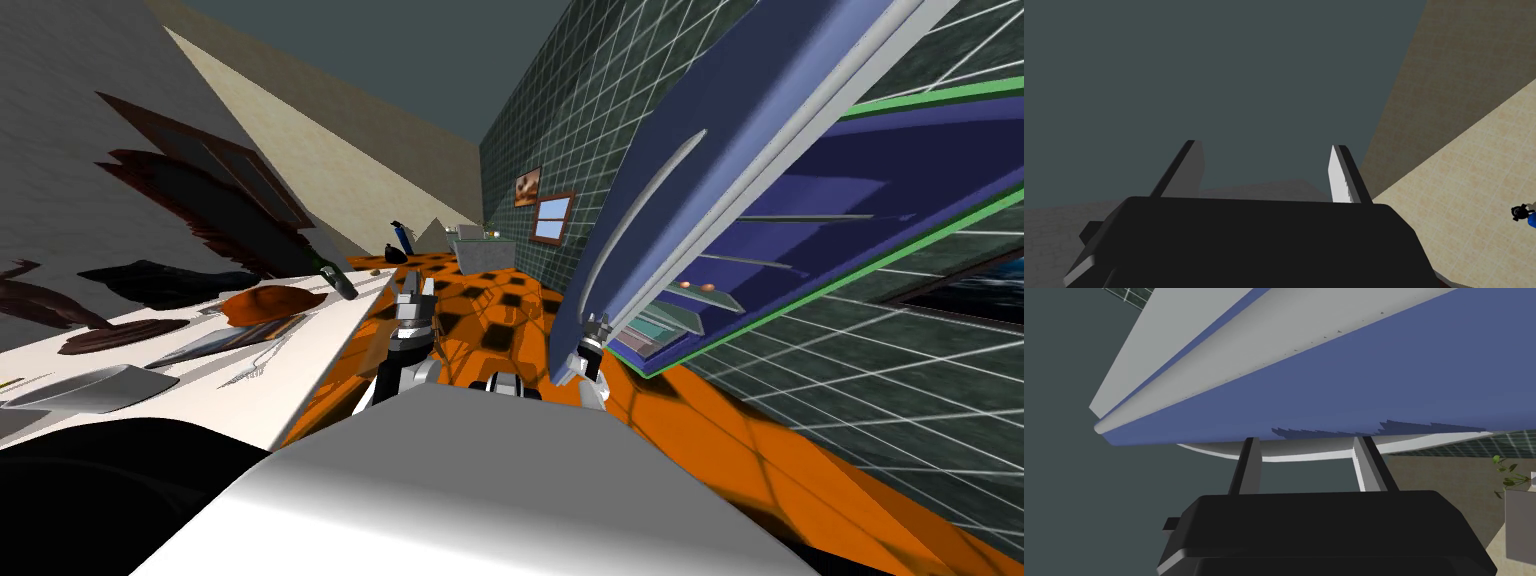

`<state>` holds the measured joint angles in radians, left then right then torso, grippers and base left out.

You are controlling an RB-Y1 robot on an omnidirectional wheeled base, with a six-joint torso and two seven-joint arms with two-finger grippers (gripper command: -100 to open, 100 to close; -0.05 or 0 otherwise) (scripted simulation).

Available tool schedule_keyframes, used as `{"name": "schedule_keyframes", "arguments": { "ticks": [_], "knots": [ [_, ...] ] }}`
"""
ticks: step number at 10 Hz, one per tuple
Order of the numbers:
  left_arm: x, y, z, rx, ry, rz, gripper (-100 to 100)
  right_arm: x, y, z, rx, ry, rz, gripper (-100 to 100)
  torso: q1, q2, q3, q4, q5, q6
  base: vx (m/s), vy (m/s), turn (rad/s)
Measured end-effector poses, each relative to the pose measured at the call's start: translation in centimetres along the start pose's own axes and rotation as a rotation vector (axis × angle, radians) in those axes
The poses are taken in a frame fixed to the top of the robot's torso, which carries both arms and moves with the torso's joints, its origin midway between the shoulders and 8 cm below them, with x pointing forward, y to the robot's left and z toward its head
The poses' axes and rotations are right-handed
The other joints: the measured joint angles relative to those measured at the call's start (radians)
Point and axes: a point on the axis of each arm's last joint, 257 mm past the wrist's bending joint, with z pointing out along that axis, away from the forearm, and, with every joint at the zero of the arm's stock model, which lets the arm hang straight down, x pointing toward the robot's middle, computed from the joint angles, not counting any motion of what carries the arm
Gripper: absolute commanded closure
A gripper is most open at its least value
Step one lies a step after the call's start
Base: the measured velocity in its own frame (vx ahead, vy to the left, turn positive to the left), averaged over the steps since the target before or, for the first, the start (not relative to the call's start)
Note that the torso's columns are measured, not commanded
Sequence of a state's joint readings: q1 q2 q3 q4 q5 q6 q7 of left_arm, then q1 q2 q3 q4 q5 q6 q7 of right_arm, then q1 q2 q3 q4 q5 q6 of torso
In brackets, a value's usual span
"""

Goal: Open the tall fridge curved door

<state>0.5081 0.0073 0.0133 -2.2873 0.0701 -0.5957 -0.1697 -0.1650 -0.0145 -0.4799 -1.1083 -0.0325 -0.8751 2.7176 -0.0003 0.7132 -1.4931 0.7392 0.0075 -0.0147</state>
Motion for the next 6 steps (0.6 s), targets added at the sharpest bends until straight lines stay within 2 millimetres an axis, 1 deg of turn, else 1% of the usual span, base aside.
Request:
{"name": "schedule_keyframes", "arguments": {
  "ticks": [1, 2, 3, 4, 5, 6],
  "knots": [
    [0.0, 0.0, 0.0, 0.0, 0.0, 0.0, 0, 0.3, -0.1, 0.2, 0.009, 0.017, -0.019, 100, -0.003, 0.002, 0.001, 0.0, 0.0, 0.004, -0.003, 0.169, 0.184],
    [0.0, 0.0, 0.0, 0.0, 0.0, 0.0, 0, 1.0, -0.4, 0.4, 0.025, 0.05, -0.033, -100, -0.005, 0.005, 0.003, 0.001, -0.001, 0.005, -0.071, 0.044, 0.273],
    [0.0, 0.0, 0.0, 0.0, 0.0, 0.0, 0, 0.4, 0.2, 0.7, -0.006, 0.016, -0.047, -100, -0.009, 0.014, 0.008, 0.003, -0.002, 0.007, -0.088, -0.075, 0.184],
    [0.0, 0.0, 0.0, 0.0, 0.0, 0.0, 0, -0.8, 1.0, 1.0, -0.041, -0.032, -0.043, -100, -0.015, 0.017, 0.011, 0.003, -0.006, 0.011, -0.044, -0.06, 0.031],
    [0.0, 0.0, 0.0, 0.0, 0.0, 0.001, 0, -1.6, 1.8, 0.9, -0.076, -0.056, -0.035, -100, -0.013, 0.013, 0.009, 0.001, -0.007, 0.014, -0.005, -0.029, -0.038],
    [0.0, 0.0, 0.0, 0.0, 0.0, 0.001, 0, -2.2, 2.6, 0.9, -0.107, -0.07, -0.029, -100, -0.01, 0.008, 0.006, -0.002, -0.007, 0.012, -0.006, -0.005, -0.018]
  ]
}}
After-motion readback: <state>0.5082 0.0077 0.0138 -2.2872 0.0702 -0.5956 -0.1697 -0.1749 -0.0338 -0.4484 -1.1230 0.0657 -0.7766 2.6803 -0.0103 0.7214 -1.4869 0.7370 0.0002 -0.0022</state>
